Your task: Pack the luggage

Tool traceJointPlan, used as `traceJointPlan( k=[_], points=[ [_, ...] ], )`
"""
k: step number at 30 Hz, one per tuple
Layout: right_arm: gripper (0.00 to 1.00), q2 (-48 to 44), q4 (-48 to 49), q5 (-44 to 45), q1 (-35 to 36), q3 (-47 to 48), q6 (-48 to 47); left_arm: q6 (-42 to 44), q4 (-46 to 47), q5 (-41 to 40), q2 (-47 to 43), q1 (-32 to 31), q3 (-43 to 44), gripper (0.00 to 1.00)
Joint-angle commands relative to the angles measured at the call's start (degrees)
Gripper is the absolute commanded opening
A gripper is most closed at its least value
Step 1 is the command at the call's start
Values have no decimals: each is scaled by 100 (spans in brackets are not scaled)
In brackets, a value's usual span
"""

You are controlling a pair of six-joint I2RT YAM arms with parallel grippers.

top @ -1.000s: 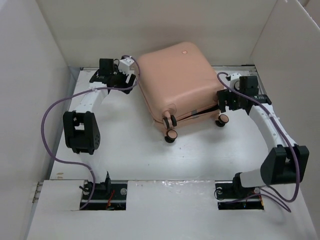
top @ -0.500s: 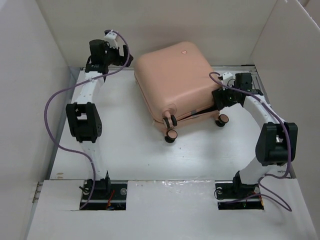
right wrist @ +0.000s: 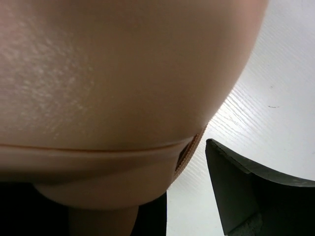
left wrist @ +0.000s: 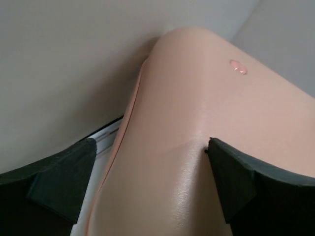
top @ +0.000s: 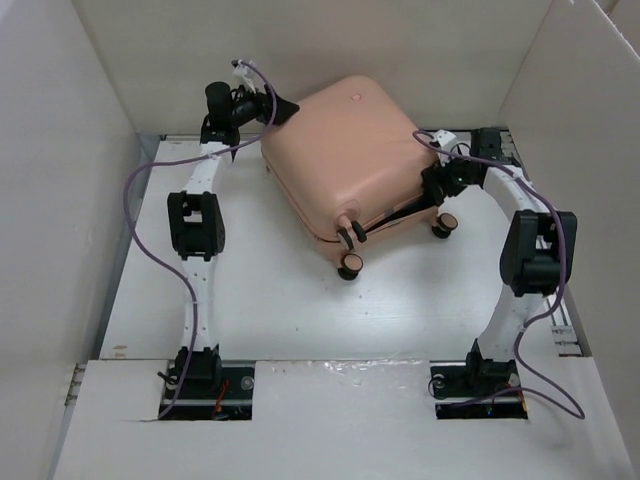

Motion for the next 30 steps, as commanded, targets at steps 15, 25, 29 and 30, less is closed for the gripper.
traceJointPlan(
  k=[15,25,29,30],
  points=[
    [94,752,715,-1315,1635,1478,-507,3298,-2115,411,-3127,-1,-5333,62],
    [95,760,927,-1490,1863,2031,-507,5434,-3548,-37,-4500,-290,-6567,66],
    [99,516,821,-1105,1863,1936,-263,7259,-5013,-293,-4984,-843,-5597,74],
    [99,384,995,-1051,1759,1778,-87,8587,-5478,-293,-5063,-958,-5357,77]
  ],
)
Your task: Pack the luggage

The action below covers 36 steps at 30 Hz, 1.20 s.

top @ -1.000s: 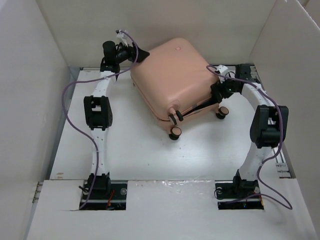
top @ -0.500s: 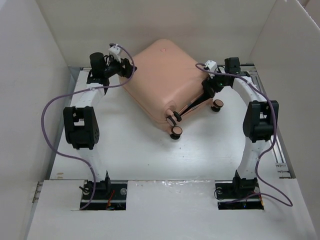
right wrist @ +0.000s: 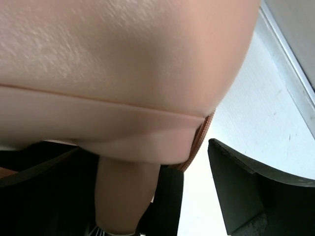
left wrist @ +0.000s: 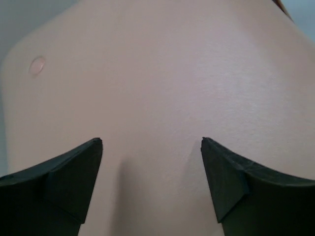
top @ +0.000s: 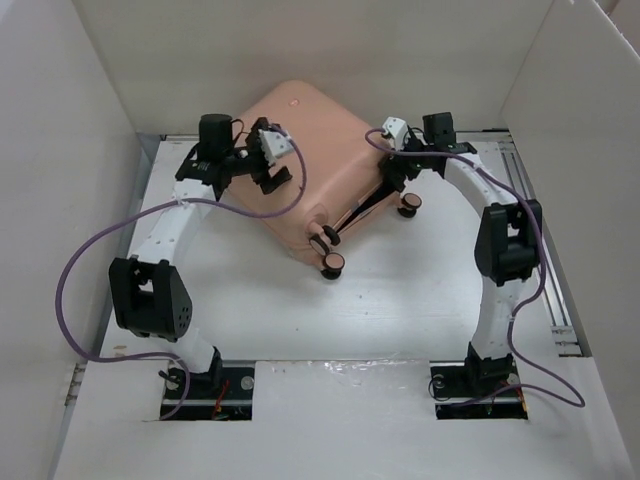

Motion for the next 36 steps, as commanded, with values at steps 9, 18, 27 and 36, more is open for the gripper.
traceJointPlan(
  k=[9,18,27,36],
  points=[
    [99,-2407,1319,-232,-276,-1315,1784,5667,-5848,-1722,-108,-2823,993,100],
    [99,-4219,1370,23,-304,-2703,2357,5493,-5849,-2363,-355,-3528,597,100],
    [99,-5731,1696,445,321,-4356,2927,5273,-5849,-2961,-441,-3800,553,100],
    [99,-5716,2276,1447,463,-5358,4343,4500,-5559,-3127,506,-3607,1107,96]
  ],
)
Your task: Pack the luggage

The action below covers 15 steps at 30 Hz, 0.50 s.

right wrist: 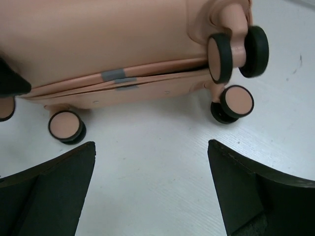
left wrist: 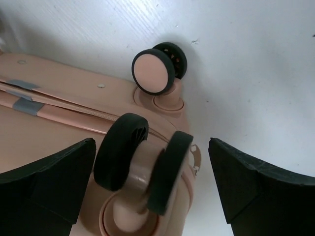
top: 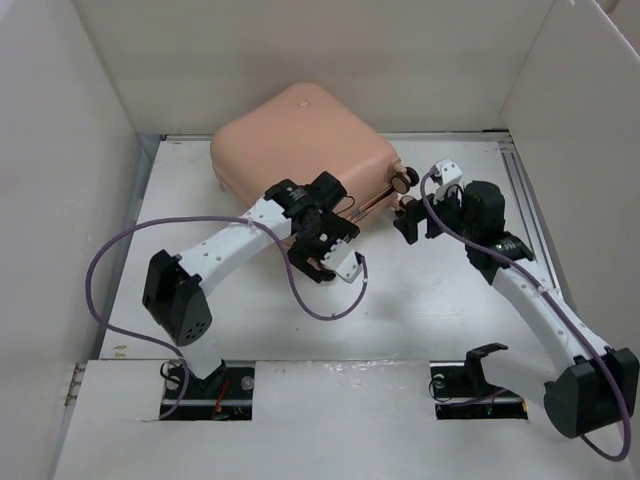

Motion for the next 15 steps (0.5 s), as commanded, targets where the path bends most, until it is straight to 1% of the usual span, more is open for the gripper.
traceJointPlan(
  k=[1,2,3,4,5,6,7,8,9,10,12,14,15],
  points=[
    [99,485,468,470,-194,-35,671,-410,-110,-254,415,154,222,94],
    [99,670,468,470,-291,27,724,-515,-110,-411,546,233,222,79],
    [99,855,468,357,-422,80,724,-577,-49,-500,547,234,222,61],
    [99,1057,555,182,-780,133,837,-629,-109,-570,626,286,222,46],
    [99,1459,922,-133,-1001,133,1178,-682,-110,-632,705,287,222,34],
    [93,1655,1195,-780,-1221,81,1442,-761,-162,-632,706,287,222,20],
    [91,1839,1485,-1030,-1458,-24,1688,-1023,-76,-633,706,287,222,0],
    [89,2137,1949,-1172,-1460,-25,1969,-1086,-75,-633,706,339,222,0],
    [88,2262,2049,-1174,-1460,-25,2050,-1165,3,-485,706,340,274,0],
    [83,2368,2103,-930,-1391,-25,2103,-1297,91,-396,645,340,274,0],
    [78,2710,2260,-700,-1329,-25,2323,-1605,302,-220,443,340,274,0],
    [59,3000,2497,-620,-1329,-25,2542,-1789,469,70,293,340,213,0],
    [48,3332,2794,-620,-1329,-25,2796,-1990,522,132,223,340,152,0]
  ],
)
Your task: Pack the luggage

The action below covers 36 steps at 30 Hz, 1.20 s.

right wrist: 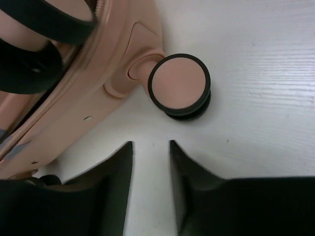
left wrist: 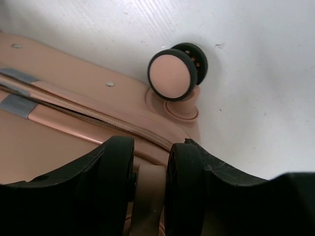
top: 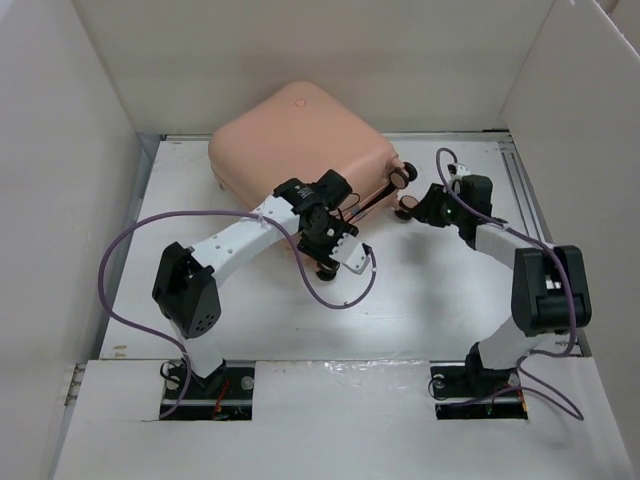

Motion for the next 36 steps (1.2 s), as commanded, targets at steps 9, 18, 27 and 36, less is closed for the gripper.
traceJointPlan(
  k=[9,18,27,36],
  points=[
    [0,2078,1873,-228,231,767,1517,-2307,99,1018,-359,-204,-107,0],
    [0,2807,1873,-472,125,2190,1281,-3045,362,1686,106,-889,699,0],
    [18,290,1786,-483,-226,431,-301,-4802,1230,2312,555,-1092,1677,0],
    [51,-3710,2645,475,625,-3624,1077,-5279,1558,1908,502,-988,2046,0]
  ],
)
